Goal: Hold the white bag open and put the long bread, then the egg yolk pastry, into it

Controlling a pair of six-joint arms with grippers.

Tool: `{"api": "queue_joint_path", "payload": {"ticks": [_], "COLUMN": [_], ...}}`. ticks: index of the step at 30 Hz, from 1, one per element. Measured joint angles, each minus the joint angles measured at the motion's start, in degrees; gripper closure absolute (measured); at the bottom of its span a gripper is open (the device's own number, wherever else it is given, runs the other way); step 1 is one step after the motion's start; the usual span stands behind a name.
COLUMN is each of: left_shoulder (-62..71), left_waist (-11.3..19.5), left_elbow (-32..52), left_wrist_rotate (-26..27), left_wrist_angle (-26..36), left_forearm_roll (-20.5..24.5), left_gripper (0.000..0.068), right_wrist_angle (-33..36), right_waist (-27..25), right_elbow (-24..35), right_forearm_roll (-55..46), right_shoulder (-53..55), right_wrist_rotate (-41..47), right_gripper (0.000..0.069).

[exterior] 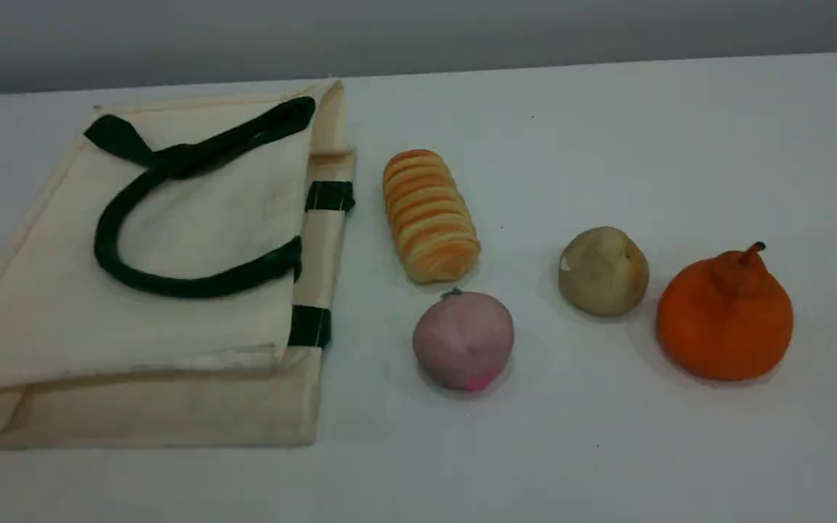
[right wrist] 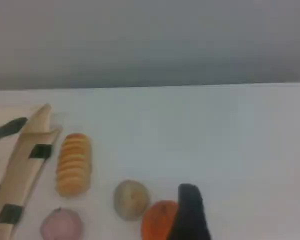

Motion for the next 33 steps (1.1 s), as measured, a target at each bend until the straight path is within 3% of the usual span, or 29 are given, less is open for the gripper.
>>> {"api": "queue_joint_path", "payload": {"ticks": [5,9,18,25,33], "left_shoulder": [15.00,28.24,55.33,68.97,79.38], "left_waist": [0.00,0.00,0.00,0.00,0.00], "left_elbow": [-7.26,-12.66,-20.14,-20.21,-20.25], "left_wrist_rotate": [0.11,0.37,0.81,0.81,3.05], "left_wrist_angle": [-1.08,-0.02,-2.22,-10.21,-18.51], "left_forearm_roll": [-0.35,-0.35,-0.27,-0.41,-5.03], "left_gripper": [0.0092,0.0092,0.0092,0.0092,0.0092], "right_wrist_angle": [-0.21,-4.23,-8.60,-11.01,-12.51], "right_waist": [0.97,0.97,0.92,0.92,0.92], "right_elbow": [-8.95,-13.20,-14.12,-14.24,-14.24], "right_forearm_roll": [0.15,0.20,-0.53,-0.69,-0.50], "right_shoulder": [13.02,22.30,36.91,43.39,45.90], "right_wrist_rotate": [0.00,-0.61,-0.82,-0.84,-0.88], "right_gripper": [0.0194,0.0194,0.0194,0.0194,0.0194]}}
